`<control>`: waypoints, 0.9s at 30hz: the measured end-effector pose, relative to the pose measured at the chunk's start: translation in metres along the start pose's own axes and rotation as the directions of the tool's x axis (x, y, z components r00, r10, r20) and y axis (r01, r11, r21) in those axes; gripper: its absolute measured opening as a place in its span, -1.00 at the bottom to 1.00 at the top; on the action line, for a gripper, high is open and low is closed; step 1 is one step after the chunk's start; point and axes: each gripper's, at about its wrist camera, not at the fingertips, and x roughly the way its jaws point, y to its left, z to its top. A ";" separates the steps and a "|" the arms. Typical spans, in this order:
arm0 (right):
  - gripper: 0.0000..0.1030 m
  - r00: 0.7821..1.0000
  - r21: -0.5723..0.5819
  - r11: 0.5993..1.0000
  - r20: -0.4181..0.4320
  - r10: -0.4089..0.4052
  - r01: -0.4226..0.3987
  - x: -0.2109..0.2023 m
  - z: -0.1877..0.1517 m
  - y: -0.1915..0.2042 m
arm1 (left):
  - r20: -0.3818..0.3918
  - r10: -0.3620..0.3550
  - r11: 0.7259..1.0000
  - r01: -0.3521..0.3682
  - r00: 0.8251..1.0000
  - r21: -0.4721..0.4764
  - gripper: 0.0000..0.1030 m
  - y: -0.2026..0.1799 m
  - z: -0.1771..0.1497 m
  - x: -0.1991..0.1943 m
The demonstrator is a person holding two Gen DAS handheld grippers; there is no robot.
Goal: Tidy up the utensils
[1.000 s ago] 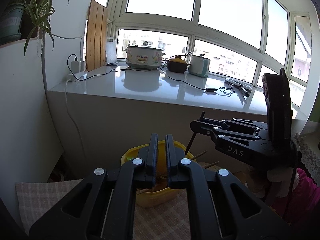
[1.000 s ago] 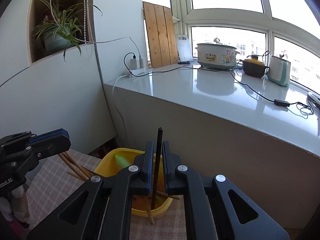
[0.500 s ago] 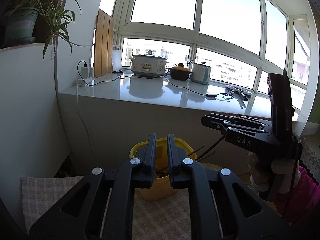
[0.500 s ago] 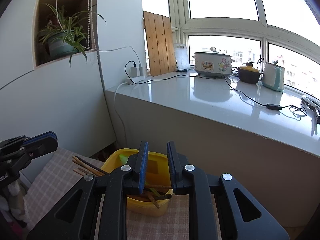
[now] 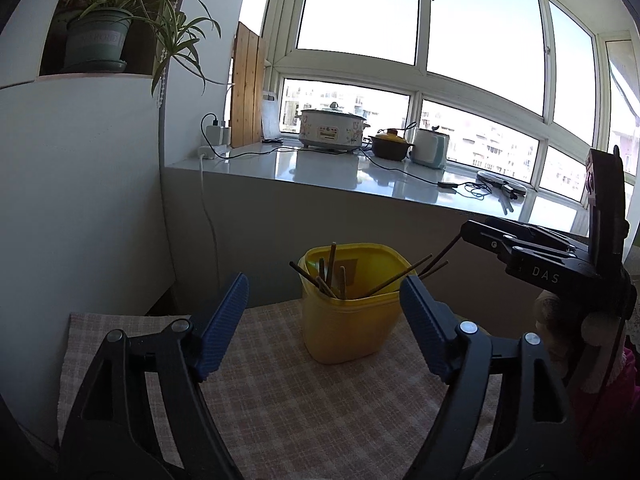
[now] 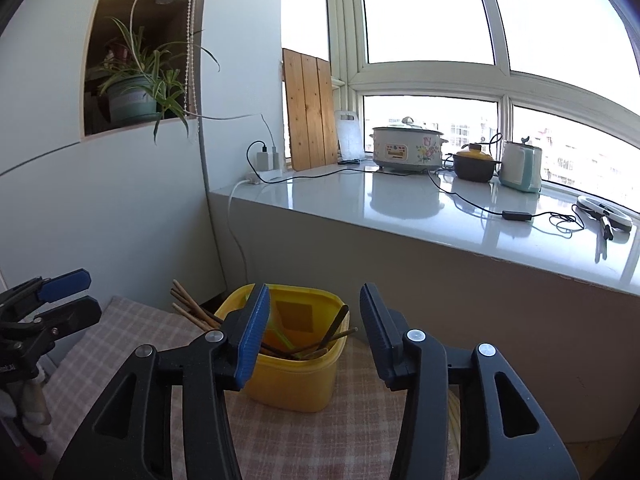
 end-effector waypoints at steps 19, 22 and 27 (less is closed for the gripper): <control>0.77 0.990 0.036 0.990 0.047 -0.136 0.134 -0.026 -0.030 0.009 | 0.048 0.221 0.975 -0.221 0.974 0.001 1.00 -0.007 -0.041 -0.026; 0.93 0.988 0.038 0.990 0.060 -0.141 0.139 -0.027 -0.031 0.008 | 0.055 0.228 0.974 -0.228 0.972 -0.006 1.00 -0.007 -0.041 -0.027; 0.94 0.986 0.040 0.988 0.071 -0.153 0.150 -0.028 -0.032 0.006 | 0.052 0.239 0.971 -0.239 0.970 -0.010 1.00 -0.006 -0.040 -0.025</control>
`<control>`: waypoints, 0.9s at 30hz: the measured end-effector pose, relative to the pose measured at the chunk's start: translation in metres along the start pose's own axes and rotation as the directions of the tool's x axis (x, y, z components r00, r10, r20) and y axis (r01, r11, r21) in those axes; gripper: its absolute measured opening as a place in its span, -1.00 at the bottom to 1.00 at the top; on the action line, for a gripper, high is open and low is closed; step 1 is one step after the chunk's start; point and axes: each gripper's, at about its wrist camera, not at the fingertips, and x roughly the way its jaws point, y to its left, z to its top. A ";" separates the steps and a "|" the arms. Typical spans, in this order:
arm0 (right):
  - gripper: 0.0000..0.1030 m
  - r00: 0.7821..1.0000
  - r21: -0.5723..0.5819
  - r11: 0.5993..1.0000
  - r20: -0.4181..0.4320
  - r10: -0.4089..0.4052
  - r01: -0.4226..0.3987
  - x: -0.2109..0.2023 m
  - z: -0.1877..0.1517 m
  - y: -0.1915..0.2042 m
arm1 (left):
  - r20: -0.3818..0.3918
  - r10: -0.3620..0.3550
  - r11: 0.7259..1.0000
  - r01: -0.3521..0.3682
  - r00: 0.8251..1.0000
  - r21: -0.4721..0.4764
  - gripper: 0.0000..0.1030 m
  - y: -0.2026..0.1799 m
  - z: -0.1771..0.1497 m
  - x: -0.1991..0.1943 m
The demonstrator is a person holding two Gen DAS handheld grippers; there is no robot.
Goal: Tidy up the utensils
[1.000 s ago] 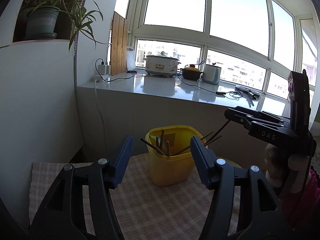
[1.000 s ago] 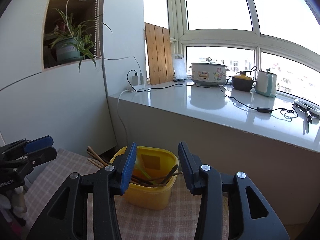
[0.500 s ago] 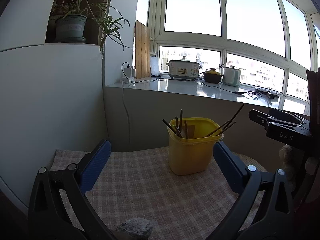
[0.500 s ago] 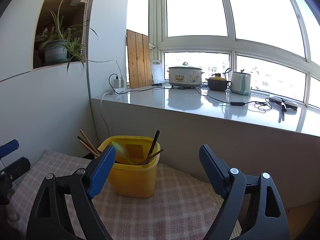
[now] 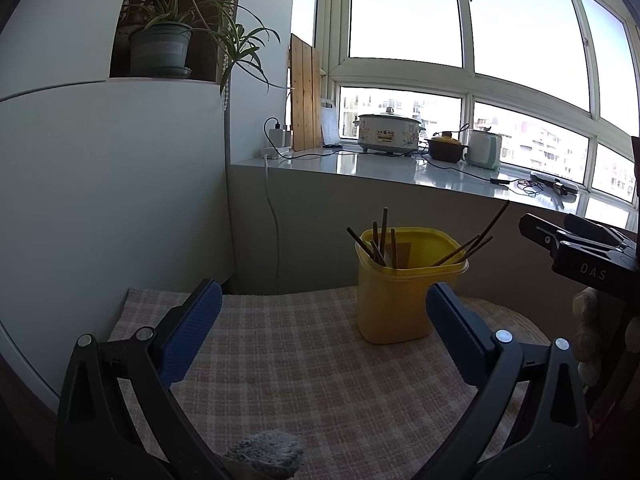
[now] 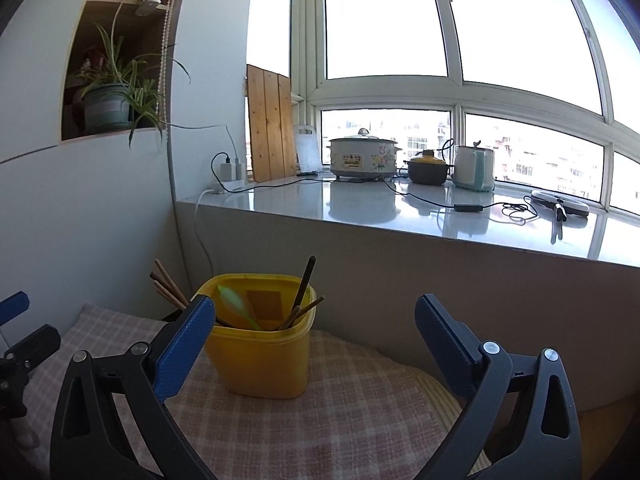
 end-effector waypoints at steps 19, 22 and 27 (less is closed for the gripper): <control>0.94 0.999 0.023 1.000 -0.051 0.004 -0.003 0.015 -0.008 0.001 | -0.027 0.030 0.999 -0.029 0.999 0.015 1.00 0.003 -0.005 0.011; 0.94 0.999 0.026 1.000 -0.054 0.004 -0.002 0.016 -0.008 0.001 | -0.029 0.030 0.999 -0.029 0.999 0.015 1.00 0.004 -0.005 0.011; 0.94 0.999 0.024 1.000 -0.054 0.004 -0.002 0.017 -0.007 0.002 | -0.032 0.033 0.999 -0.033 0.999 0.012 1.00 0.004 -0.006 0.013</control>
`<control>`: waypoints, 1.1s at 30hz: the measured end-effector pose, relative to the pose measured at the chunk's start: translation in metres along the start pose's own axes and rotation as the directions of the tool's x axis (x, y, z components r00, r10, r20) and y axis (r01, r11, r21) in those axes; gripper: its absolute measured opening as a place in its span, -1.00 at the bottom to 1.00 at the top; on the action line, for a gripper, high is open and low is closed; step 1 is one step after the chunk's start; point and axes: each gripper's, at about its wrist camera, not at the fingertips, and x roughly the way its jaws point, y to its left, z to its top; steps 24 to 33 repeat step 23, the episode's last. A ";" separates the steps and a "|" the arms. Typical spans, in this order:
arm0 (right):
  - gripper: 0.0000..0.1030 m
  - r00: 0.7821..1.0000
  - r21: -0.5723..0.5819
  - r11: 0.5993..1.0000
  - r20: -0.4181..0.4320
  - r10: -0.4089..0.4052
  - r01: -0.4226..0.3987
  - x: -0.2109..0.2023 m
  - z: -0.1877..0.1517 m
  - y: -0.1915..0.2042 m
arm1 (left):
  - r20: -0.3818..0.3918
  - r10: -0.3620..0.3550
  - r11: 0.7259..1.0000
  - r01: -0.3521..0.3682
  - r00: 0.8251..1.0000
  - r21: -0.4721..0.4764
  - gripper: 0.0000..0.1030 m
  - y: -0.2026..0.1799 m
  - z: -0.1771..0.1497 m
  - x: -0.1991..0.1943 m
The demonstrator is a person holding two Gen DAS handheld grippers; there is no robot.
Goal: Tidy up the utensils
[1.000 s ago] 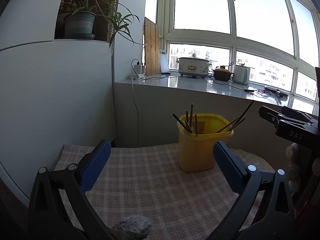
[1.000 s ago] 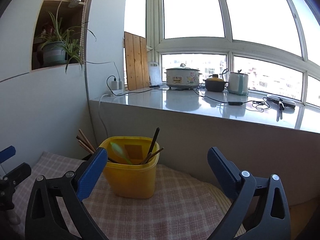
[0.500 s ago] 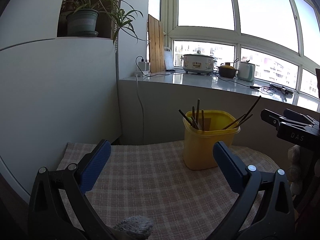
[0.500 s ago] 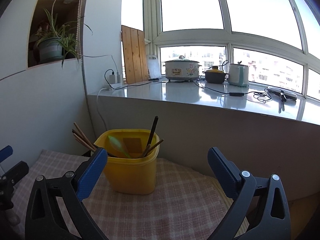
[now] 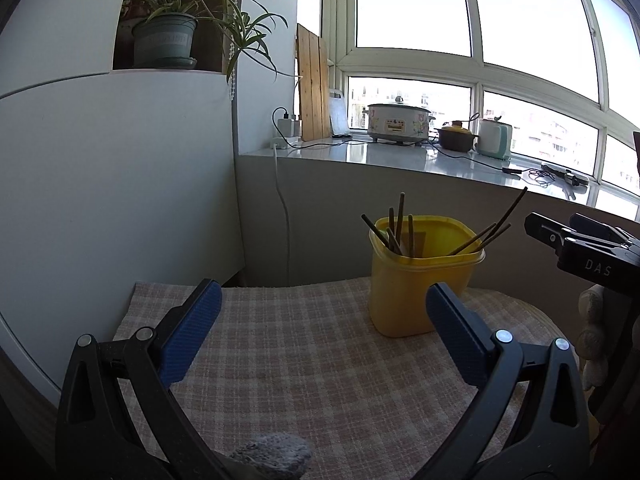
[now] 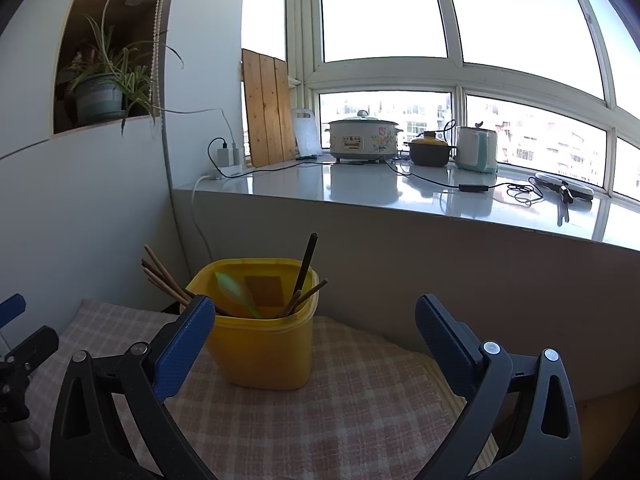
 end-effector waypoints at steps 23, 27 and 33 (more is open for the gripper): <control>0.94 1.000 0.000 1.000 -0.024 0.007 -0.007 0.006 -0.006 0.001 | -0.038 0.033 0.999 -0.033 0.999 -0.001 1.00 0.005 -0.007 0.010; 0.94 1.000 0.000 1.000 -0.024 0.007 -0.007 0.006 -0.006 0.001 | -0.038 0.033 0.999 -0.033 0.999 -0.001 1.00 0.005 -0.007 0.010; 0.94 1.000 0.000 1.000 -0.024 0.007 -0.007 0.006 -0.006 0.001 | -0.038 0.033 0.999 -0.033 0.999 -0.001 1.00 0.005 -0.007 0.010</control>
